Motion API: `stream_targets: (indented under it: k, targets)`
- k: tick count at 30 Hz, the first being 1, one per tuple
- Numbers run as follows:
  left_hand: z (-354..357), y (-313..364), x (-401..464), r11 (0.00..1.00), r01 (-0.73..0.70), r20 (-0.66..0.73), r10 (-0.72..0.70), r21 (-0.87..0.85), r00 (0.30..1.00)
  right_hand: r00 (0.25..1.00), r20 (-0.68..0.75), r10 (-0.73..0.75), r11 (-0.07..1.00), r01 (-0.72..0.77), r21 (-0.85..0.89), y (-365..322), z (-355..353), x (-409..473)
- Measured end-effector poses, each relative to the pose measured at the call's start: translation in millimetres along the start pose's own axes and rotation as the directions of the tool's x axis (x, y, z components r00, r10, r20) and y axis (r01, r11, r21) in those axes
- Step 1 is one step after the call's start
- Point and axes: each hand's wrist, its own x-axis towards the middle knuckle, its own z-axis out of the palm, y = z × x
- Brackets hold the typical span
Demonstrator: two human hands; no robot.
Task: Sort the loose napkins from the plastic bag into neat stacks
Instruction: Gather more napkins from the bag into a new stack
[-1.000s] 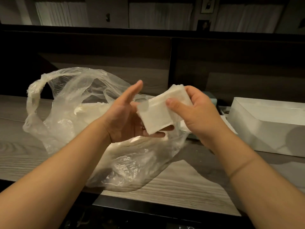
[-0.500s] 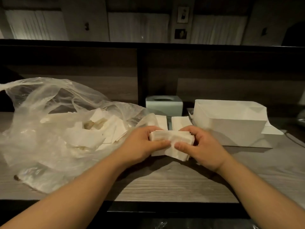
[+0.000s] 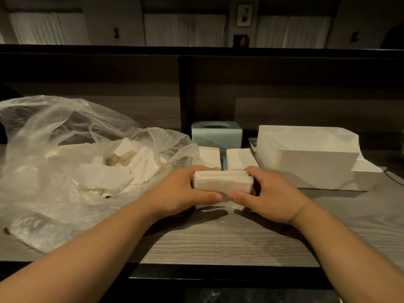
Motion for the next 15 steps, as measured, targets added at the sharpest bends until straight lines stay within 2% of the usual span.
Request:
stream_targets:
  k: [2, 7, 12, 15]
  targets:
    - [3.8, 0.6, 0.7, 0.999, -0.012, -0.015, 0.013, 0.031, 1.0, 1.0, 0.021, 0.004, 0.995, -0.002, -0.104, -0.8, 1.3, 0.1]
    - [2.9, -1.0, 1.2, 0.999, -0.034, -0.143, 0.036, 0.016, 0.989, 0.988, -0.095, 0.123, 0.961, -0.142, -0.237, -2.1, -1.0, 1.2]
    - [0.5, -0.5, 2.4, 0.999, -0.01, -0.11, 0.016, 0.051, 0.994, 0.999, -0.001, 0.047, 0.954, -0.045, -0.295, -5.9, 0.7, -0.4]
    - [-0.6, -1.8, 3.5, 0.998, -0.005, -0.1, 0.011, 0.056, 0.995, 1.0, 0.027, 0.006, 0.968, 0.001, -0.252, -4.3, 3.0, 0.7]
